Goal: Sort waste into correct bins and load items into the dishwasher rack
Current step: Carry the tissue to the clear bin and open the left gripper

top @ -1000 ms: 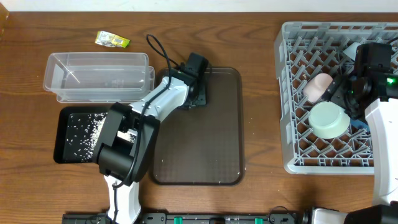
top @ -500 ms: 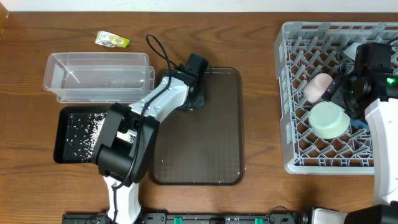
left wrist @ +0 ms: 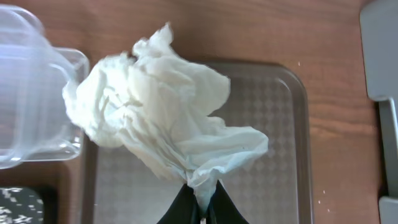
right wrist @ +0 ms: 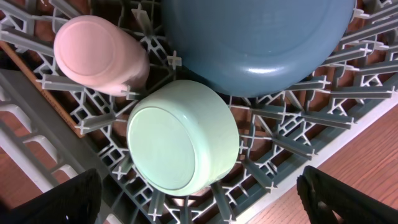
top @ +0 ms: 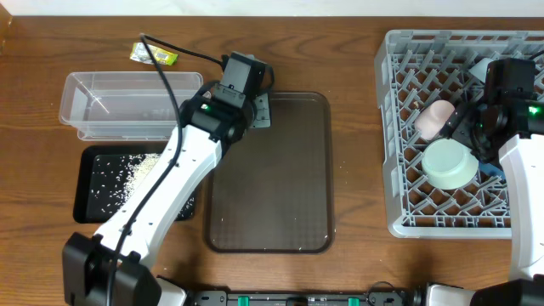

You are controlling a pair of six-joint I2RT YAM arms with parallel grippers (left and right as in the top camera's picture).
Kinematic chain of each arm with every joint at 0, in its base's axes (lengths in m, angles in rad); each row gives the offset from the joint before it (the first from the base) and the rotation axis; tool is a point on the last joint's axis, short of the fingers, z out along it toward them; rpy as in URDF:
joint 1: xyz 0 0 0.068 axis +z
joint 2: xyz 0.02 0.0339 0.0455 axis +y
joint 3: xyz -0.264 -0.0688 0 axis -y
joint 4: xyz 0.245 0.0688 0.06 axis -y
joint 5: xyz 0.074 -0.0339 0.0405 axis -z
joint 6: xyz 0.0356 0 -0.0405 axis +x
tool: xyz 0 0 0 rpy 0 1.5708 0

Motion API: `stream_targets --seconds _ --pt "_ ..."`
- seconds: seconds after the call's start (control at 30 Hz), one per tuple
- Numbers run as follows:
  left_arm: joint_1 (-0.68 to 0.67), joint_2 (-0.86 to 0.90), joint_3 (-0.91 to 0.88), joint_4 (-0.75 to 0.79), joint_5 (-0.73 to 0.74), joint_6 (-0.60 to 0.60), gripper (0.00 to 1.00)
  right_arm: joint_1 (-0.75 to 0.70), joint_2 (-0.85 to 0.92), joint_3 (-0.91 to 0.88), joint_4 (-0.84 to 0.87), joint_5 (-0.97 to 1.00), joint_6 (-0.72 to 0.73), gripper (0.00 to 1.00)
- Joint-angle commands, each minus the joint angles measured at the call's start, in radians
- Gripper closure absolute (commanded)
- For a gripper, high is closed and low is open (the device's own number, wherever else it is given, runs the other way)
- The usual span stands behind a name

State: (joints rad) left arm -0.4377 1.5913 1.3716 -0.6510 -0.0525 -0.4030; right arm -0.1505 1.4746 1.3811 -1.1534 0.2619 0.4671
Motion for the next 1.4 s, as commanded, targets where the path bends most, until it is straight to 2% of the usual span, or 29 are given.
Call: stream_targets --seconds 0.0,0.17,0.4,0.6,0.67,0.77,0.8,1.07,1.2,1.3,1.37 --pt "0.019 -0.017 0.013 -0.006 -0.130 -0.048 0.94 0.000 0.001 0.006 0.000 0.010 0.015 0.01" --pt "0.089 -0.016 0.013 0.018 -0.254 -0.129 0.94 0.000 0.001 0.006 0.001 0.010 0.015 0.01" --pt "0.249 -0.010 0.013 0.106 -0.256 -0.140 0.94 0.000 0.001 0.006 0.001 0.010 0.015 0.01" --pt "0.358 0.007 0.006 0.103 -0.245 -0.180 0.93 0.000 0.001 0.006 0.000 0.010 0.015 0.01" --pt "0.378 0.014 0.005 0.103 -0.245 -0.182 0.83 0.000 0.001 0.006 0.000 0.010 0.015 0.01" --pt "0.394 0.023 0.005 0.104 -0.245 -0.182 0.49 0.000 0.001 0.006 0.000 0.010 0.015 0.01" --pt "0.396 0.026 0.005 0.104 -0.245 -0.182 0.44 0.000 0.001 0.006 0.000 0.010 0.015 0.01" --pt "0.396 0.027 0.005 0.103 -0.245 -0.182 0.32 0.000 0.001 0.006 0.000 0.010 0.015 0.01" --pt "0.395 0.027 0.005 0.109 -0.239 -0.163 0.29 0.000 0.001 0.006 0.000 0.010 0.015 0.01" --pt "0.396 0.026 0.032 0.144 -0.096 0.025 0.29 0.000 0.001 0.006 0.001 0.010 0.015 0.01" --pt "0.396 0.027 0.078 0.125 -0.063 0.064 0.29 0.000 0.001 0.006 0.001 0.010 0.015 0.01"
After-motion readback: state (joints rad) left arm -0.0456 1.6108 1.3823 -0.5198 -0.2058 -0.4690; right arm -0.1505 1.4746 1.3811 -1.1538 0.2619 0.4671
